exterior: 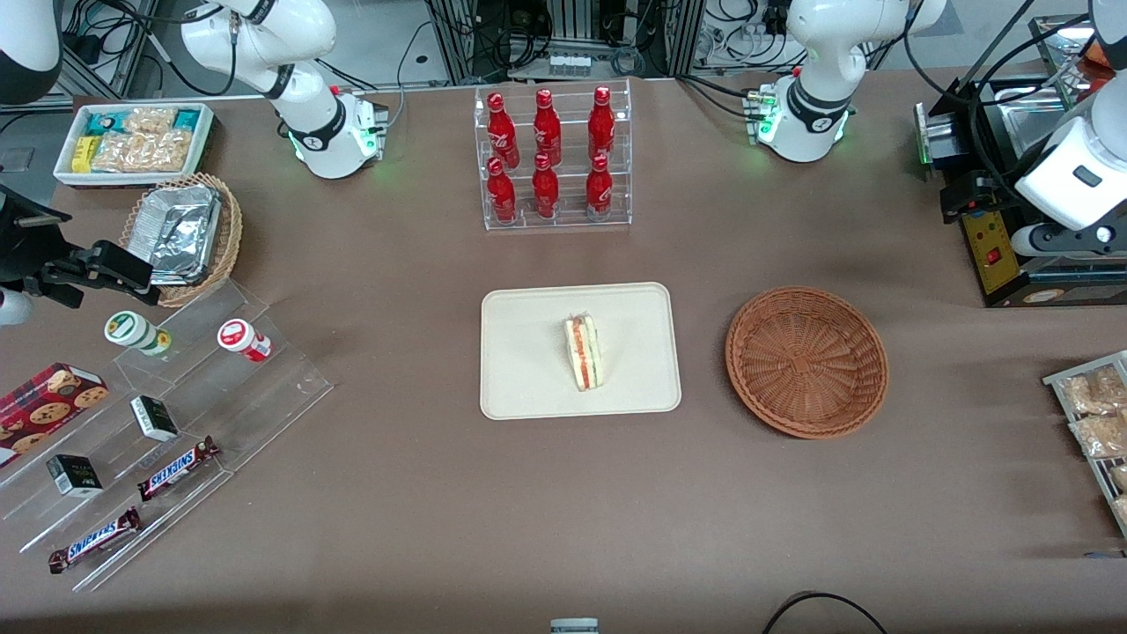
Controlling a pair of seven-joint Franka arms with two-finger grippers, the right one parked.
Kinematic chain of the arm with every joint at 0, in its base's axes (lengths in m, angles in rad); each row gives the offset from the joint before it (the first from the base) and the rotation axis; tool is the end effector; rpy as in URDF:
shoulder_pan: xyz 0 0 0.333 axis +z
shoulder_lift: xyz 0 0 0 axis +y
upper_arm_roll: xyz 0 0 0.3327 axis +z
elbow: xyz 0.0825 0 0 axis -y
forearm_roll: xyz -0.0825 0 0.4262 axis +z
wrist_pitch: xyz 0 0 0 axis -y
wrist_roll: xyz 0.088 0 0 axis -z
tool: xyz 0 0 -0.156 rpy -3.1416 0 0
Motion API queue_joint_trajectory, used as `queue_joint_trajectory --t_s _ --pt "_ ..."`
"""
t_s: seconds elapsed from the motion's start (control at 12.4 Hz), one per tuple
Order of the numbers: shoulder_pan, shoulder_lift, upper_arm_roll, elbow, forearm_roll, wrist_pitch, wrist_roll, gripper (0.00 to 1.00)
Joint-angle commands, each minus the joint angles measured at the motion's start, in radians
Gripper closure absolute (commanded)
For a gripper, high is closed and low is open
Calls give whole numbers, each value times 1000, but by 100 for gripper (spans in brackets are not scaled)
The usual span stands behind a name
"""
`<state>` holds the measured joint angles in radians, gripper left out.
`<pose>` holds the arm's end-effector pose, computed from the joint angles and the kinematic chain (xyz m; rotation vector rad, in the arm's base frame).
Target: Place sandwich from basket to tray
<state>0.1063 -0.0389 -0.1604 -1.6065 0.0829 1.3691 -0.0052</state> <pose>0.5509 -0.0172 0.5826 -3.0319 0.0601 0.2986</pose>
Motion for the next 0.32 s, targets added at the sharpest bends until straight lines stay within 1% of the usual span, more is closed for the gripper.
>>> queue_joint_trajectory --t_s 0.0,0.24 --pt "6 -9 21 11 11 -12 18 0" --pt "1 -7 74 17 5 -9 82 0"
